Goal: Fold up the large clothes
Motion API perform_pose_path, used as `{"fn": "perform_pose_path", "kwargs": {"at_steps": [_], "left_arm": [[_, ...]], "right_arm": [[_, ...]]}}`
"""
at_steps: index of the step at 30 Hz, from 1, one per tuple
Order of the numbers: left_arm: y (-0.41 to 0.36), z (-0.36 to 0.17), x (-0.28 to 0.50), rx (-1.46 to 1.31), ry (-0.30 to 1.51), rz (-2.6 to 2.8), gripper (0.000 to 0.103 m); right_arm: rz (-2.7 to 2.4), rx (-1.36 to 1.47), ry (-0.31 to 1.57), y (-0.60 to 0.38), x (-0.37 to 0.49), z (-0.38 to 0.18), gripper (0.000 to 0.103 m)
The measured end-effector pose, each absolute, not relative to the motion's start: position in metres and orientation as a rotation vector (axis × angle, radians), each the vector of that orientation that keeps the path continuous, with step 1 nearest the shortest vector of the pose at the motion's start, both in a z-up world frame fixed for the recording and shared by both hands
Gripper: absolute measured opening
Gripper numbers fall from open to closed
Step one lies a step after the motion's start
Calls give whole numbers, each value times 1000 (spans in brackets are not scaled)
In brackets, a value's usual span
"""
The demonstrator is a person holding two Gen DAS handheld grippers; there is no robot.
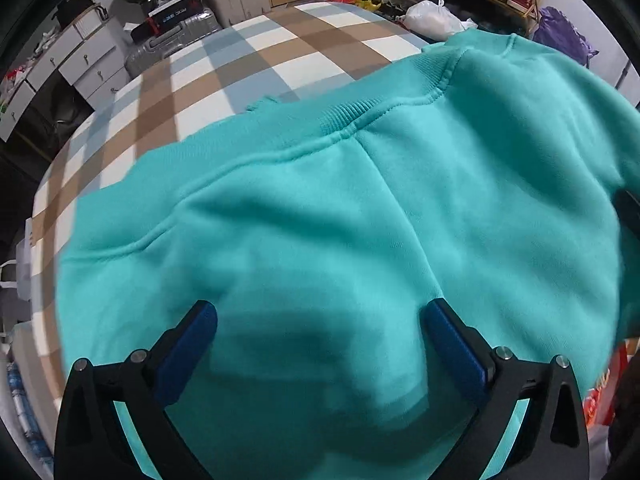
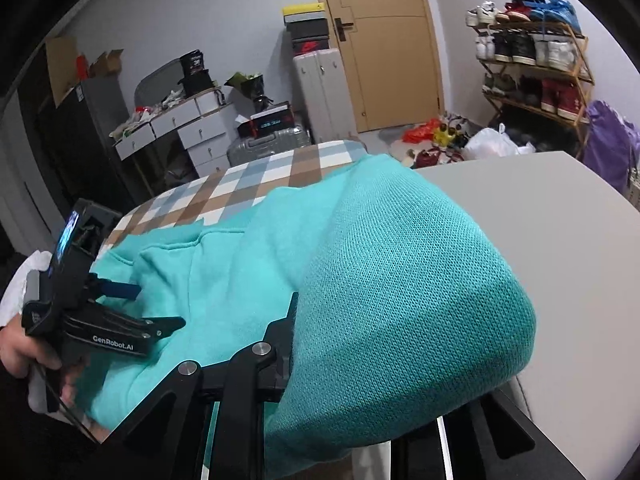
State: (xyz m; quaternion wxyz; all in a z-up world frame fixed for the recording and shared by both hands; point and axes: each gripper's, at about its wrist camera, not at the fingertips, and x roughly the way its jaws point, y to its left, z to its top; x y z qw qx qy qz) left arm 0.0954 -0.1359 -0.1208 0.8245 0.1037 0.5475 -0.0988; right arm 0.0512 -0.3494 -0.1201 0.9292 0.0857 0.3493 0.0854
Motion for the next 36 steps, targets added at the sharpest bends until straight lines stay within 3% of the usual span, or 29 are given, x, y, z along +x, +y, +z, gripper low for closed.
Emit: {"fn": "perform_pose_path", "kwargs": {"at_steps": [5,9,17,21,23,28,32,36], "left_arm": [[-146,-113,49,222,1149,-405,102],[-146,-144,70,161,1197,-410,102],[-113,-106,51,63,1152,-495,102],[-113,-149,53,148,1258,-435,102],[-116,-161,51,147,1196,-414,103],[-115,-148,52,126,1231,-422,102],[-104,-115,40,83,1095,-450,102],[-124,-145,58,143,1177,-437,102]], "right_arm": [[188,187,735,-354,51,-122,19],[186,209,757,-355,54,-127,20],[170,251,793,-360,57,-128,21],[170,255,801,-361,57,-129,22],[168,251,802,-360,57,-130,23],[151,268,799,-359,57,-133,25],[158,252,801,-360,55,-134,25],[160,256,798,-361,55,-134,25]]}}
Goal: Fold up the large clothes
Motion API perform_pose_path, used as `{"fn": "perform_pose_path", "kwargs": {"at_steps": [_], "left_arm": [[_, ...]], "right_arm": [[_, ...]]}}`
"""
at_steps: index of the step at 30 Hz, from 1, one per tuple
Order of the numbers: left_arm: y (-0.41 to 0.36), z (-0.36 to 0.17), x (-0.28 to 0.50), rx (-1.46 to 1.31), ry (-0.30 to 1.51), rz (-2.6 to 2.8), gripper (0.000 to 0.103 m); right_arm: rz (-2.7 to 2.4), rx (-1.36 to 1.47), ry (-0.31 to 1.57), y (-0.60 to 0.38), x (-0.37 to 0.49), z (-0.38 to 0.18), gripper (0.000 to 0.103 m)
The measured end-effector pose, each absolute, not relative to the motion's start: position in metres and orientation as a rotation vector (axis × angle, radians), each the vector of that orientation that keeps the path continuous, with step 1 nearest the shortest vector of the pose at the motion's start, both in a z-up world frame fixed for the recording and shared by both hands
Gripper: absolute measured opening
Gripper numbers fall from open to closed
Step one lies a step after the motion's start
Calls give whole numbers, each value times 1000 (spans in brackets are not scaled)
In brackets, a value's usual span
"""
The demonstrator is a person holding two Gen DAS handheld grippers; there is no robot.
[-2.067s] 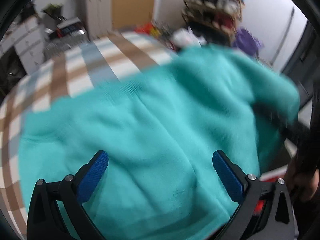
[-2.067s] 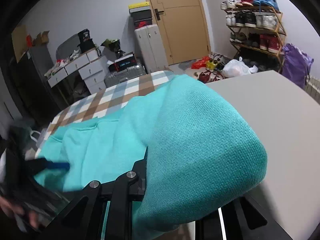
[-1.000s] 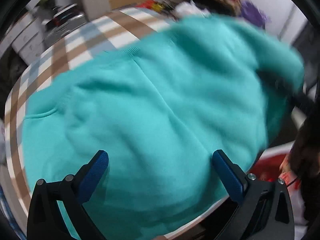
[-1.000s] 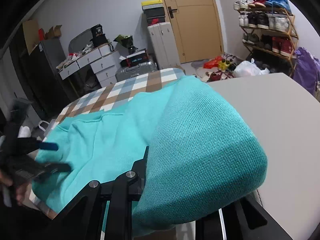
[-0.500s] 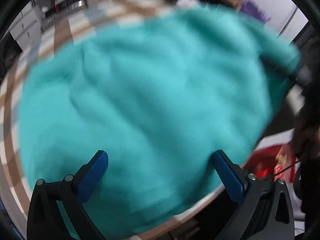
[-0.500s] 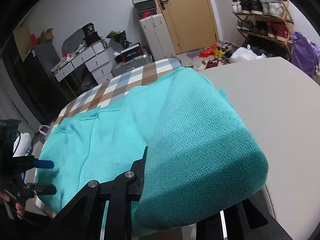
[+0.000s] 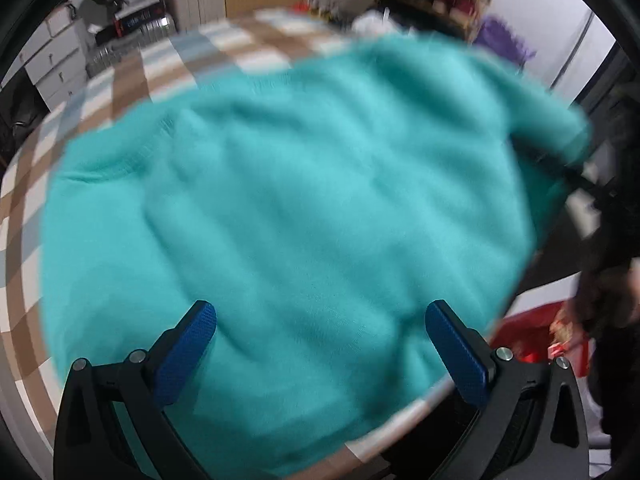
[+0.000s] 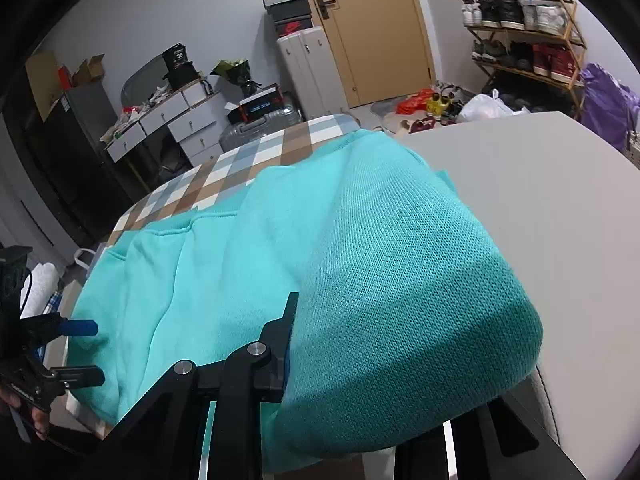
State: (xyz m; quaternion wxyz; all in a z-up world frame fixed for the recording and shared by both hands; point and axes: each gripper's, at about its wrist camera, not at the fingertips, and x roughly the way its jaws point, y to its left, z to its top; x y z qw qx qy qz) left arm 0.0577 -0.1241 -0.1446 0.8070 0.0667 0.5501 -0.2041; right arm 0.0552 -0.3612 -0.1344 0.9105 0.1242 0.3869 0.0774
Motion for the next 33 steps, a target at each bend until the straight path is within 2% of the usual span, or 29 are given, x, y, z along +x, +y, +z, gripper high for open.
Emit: {"fn": "perform_pose_path", "kwargs": {"at_steps": [8,17,22,25,30,33], "left_arm": [[-139,-157,71,177,1193,-406,102],[-173,-158,72,121,1123,-497,101],[-197,-148,93,104,1086,-642,100],[-174,-138,100,41,1120,-710,91],[-75,-93,80,-50,1006,-655,91],[1,-89,85,-282,985,-581,91]], "right_arm": [[174,215,712,-356,49,-122,19],[187,80,588,-346,50,-66,17],[171,-213,532,-300,51,-30,17],[188,-381,510,-264,46,-23,17],[252,-468,499,-222,33,-26,17],[271,-508,530,-193,26,-45,19]]}}
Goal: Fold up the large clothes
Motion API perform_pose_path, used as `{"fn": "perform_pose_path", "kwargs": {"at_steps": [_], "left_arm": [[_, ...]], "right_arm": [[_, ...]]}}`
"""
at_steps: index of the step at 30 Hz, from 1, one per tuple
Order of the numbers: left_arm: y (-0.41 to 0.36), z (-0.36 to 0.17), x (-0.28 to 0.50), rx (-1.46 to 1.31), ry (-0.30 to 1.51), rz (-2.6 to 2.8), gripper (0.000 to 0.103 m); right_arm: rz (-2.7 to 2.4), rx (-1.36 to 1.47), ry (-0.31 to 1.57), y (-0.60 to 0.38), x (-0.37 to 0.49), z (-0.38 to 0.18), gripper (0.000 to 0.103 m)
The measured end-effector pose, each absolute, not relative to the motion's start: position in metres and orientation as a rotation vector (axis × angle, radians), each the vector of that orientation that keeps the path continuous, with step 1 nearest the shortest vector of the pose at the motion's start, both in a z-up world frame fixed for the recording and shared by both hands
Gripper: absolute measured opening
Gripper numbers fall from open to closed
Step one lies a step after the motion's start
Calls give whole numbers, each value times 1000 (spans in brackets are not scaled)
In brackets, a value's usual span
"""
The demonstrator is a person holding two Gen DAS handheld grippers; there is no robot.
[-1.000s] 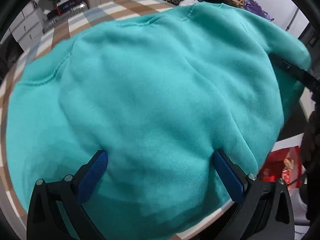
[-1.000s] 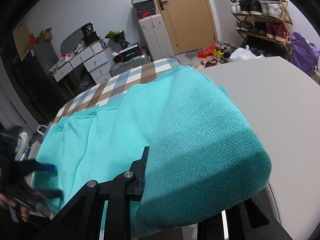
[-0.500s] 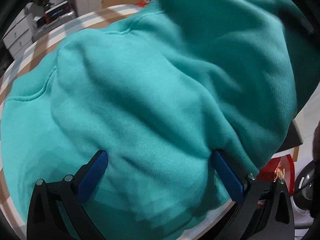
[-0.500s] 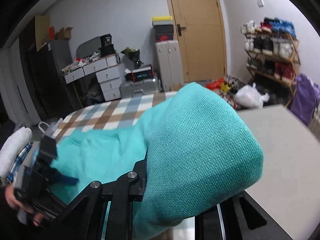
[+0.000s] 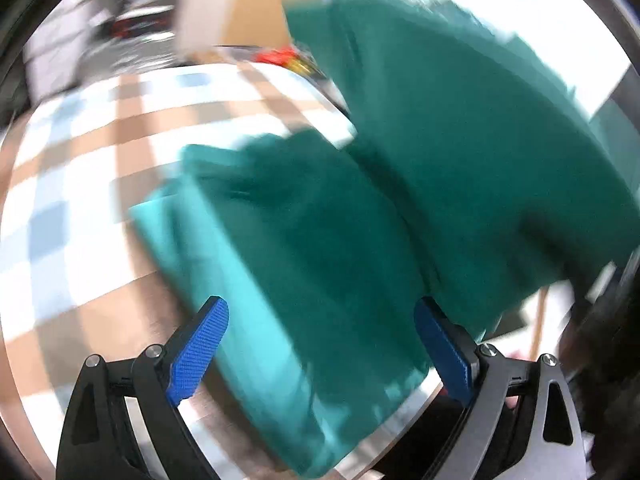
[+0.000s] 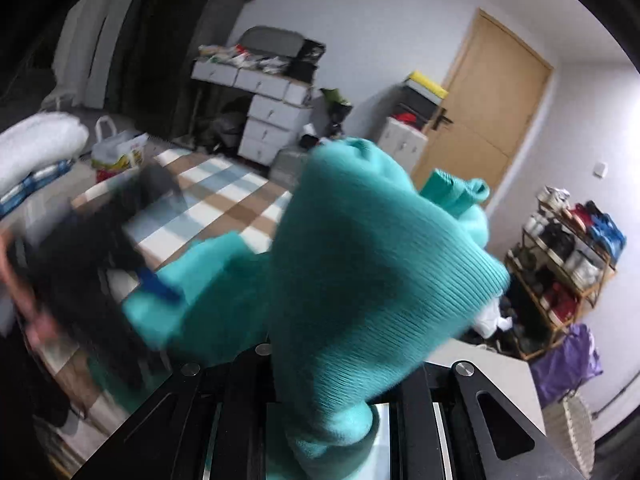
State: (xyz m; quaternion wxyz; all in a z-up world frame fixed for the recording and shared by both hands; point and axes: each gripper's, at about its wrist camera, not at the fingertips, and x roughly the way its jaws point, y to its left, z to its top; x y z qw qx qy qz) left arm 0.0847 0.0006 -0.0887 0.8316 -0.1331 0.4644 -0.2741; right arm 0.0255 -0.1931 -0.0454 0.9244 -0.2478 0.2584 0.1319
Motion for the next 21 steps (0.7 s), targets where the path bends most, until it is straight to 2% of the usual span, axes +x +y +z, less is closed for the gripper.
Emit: {"fn": "perform_pose_path", "kwargs": {"at_steps": [4,8,10,12,14,18,21], "left_arm": [[49,-104,90,-464,1042,-543,91],[64,-99,89,-406,1018,-483,91],[70,-89,79,-452,989,-490,91],[76,-77,63,-485,944,-488,91],[77,-58,57,-472,897,-498,91],[23,-20,74,-438,816,-718,91],[-31,6,102,-334,847,-870,91]], "right_arm": [[304,-713,593,-141,12,-98,24],[345,-789,699,-101,11,-145,30],[371,-793,723,-93,11,-153,40],[408,-760,744,-92,9,-153,45],[420,-703,755,-94,10,-151,45],[460,-543,772,-106,17,-145,47],[505,-436,773,-114,20,-139,47]]}}
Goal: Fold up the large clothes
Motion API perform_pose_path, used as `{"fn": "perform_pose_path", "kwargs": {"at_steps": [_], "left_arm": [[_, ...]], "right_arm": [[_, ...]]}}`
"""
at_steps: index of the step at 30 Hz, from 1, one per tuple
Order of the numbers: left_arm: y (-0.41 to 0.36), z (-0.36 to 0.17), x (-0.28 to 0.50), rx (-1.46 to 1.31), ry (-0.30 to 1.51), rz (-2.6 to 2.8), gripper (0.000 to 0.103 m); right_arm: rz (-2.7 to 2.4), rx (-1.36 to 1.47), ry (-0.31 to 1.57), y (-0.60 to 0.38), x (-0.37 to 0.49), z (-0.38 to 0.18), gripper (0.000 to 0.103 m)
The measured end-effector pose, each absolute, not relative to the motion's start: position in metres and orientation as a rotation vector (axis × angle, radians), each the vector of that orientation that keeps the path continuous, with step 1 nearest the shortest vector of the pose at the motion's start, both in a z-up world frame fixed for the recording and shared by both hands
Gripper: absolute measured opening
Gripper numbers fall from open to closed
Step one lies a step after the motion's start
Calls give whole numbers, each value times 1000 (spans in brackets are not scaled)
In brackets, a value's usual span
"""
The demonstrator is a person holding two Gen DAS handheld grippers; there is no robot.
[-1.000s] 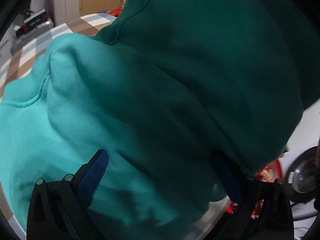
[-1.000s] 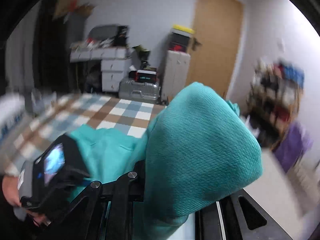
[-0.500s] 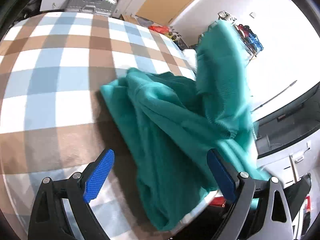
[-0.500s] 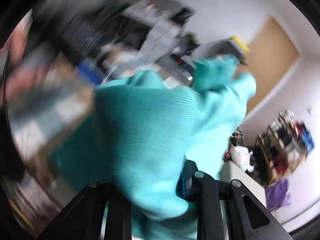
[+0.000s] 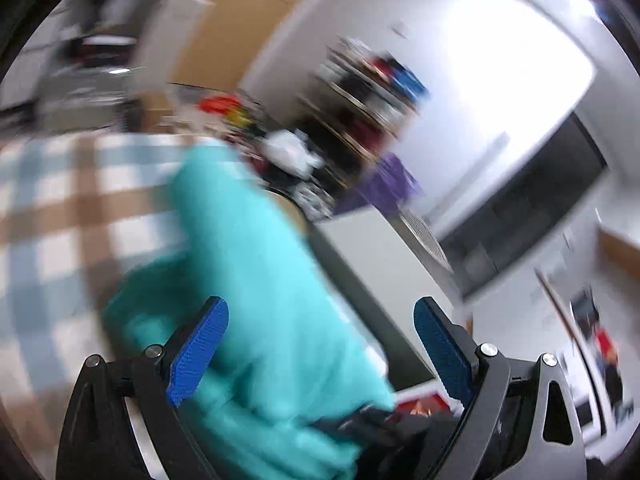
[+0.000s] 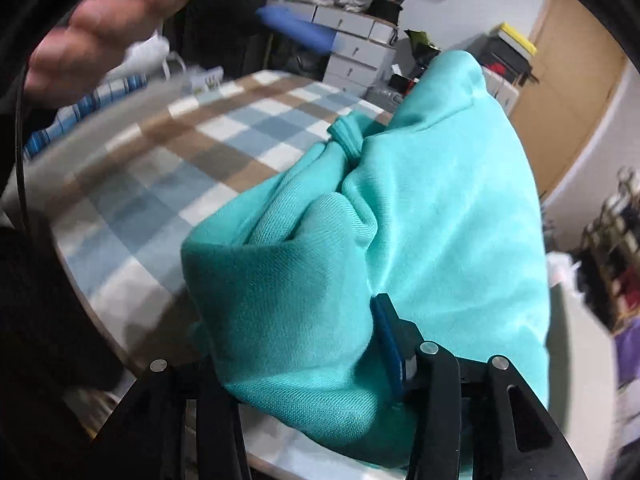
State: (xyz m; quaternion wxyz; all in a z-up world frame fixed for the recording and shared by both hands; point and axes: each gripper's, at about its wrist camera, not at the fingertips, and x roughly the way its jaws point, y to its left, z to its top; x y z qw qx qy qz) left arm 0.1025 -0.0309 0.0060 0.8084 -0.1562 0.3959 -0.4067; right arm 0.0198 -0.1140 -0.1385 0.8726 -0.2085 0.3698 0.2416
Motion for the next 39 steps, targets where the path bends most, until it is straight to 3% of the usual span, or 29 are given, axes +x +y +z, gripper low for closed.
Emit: {"fn": "perform_pose_path", "kwargs": {"at_steps": [4,7,8,10,19,21,22,23,25,26,31,35,39], "left_arm": [[-103,-23,154,-181,1126,-812,91],[-101,-73,184,-206,1272,-699,89],[-95,-80,188,-232,1274,-705,87],[-86,-81,184,-264,1238,-739,86],[-76,-79,148,-165,1126,-676,85],[-82,-74,145,-111,1109,-649,85],[-84,-73,143,-89,1104,-637,85],[-84,-69,141,-72,1106,-621,85],[-82,-67,143,-83,1131,-585,86],[-78,-58,136,-119,1131,-588,86],[-76,-52,97,-204,1080,-762,86],[-77,-110,85,-179,1143,-733,85],[-59,-133,84,-285,1065,-753,85]], "right_arm": [[533,-351,770,-114,18,-136,47],[554,-303,771,-115,12,-134,50],[576,-270,779,-119,10,-131,53],[668,-188,801,-129,7,-126,70],[807,316,806,-252,8,-78,74],[772,395,807,-275,22,-76,66],[769,433,838,-281,32,-80,52],[773,466,892,-284,44,-88,45],[734,504,1024,-280,67,-115,9],[716,530,1060,-280,76,-127,2],[732,556,1155,-266,88,-148,0],[685,476,1119,-256,84,-141,0],[691,477,1143,-253,88,-151,0]]}}
